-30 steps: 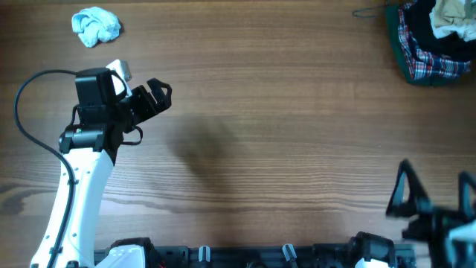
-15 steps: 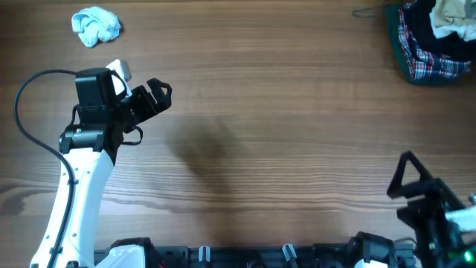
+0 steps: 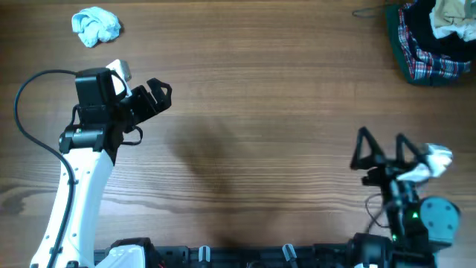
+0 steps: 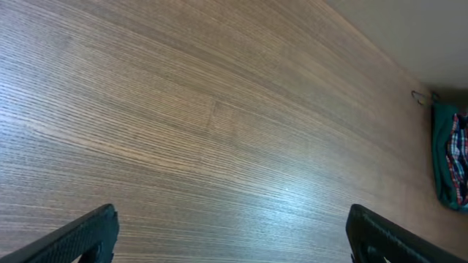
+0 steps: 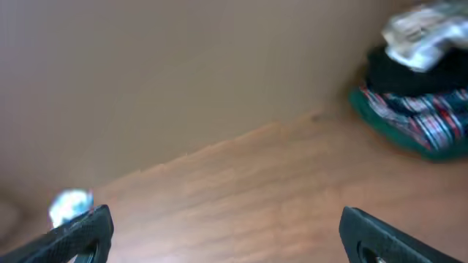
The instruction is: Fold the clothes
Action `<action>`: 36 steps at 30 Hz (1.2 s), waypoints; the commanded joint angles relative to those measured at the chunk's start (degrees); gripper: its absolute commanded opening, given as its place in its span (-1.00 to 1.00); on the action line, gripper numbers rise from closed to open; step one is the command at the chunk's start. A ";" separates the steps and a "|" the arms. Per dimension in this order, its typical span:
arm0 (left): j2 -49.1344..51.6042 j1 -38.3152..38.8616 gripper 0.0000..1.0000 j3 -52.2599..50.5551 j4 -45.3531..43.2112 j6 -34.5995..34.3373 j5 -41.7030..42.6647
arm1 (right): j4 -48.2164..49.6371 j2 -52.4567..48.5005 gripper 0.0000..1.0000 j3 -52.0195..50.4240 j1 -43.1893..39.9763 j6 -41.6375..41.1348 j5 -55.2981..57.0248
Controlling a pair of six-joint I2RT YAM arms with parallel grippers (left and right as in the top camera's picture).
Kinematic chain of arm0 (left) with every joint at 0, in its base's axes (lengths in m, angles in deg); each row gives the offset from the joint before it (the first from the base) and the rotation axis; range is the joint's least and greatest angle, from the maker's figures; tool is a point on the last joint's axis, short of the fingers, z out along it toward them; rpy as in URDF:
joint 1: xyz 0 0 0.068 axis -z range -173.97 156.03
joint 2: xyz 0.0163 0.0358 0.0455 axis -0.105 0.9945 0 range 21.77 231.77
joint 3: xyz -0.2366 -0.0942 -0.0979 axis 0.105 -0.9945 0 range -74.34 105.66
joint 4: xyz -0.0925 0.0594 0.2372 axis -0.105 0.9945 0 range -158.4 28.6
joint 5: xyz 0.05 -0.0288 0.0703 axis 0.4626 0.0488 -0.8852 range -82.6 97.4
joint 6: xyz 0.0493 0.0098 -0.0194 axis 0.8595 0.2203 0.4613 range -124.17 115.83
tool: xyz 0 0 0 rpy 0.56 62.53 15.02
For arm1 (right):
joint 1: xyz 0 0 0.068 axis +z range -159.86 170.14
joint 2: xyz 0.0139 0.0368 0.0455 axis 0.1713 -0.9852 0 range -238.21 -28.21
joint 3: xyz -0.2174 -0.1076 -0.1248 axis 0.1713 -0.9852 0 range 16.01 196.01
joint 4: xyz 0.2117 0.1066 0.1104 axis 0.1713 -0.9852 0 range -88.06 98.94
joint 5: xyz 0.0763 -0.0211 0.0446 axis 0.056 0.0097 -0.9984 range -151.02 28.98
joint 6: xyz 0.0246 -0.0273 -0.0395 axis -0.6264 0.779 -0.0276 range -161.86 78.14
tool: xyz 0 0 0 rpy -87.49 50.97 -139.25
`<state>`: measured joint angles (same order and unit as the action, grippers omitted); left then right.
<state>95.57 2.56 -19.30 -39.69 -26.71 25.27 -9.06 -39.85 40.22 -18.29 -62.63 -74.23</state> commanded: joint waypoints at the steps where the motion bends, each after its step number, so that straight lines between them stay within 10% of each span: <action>1: -0.61 -0.15 0.99 0.72 -0.11 1.36 -0.35 | 7.06 1.88 0.99 -7.98 3.19 10.12 -1.97; 36: -1.16 -0.15 1.00 0.39 -0.09 1.36 -0.35 | 11.15 11.10 0.99 -20.74 4.09 5.38 2.21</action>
<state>95.57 2.56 -19.30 -39.66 -26.71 25.27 1.74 -29.35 19.78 -14.42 -56.79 -71.91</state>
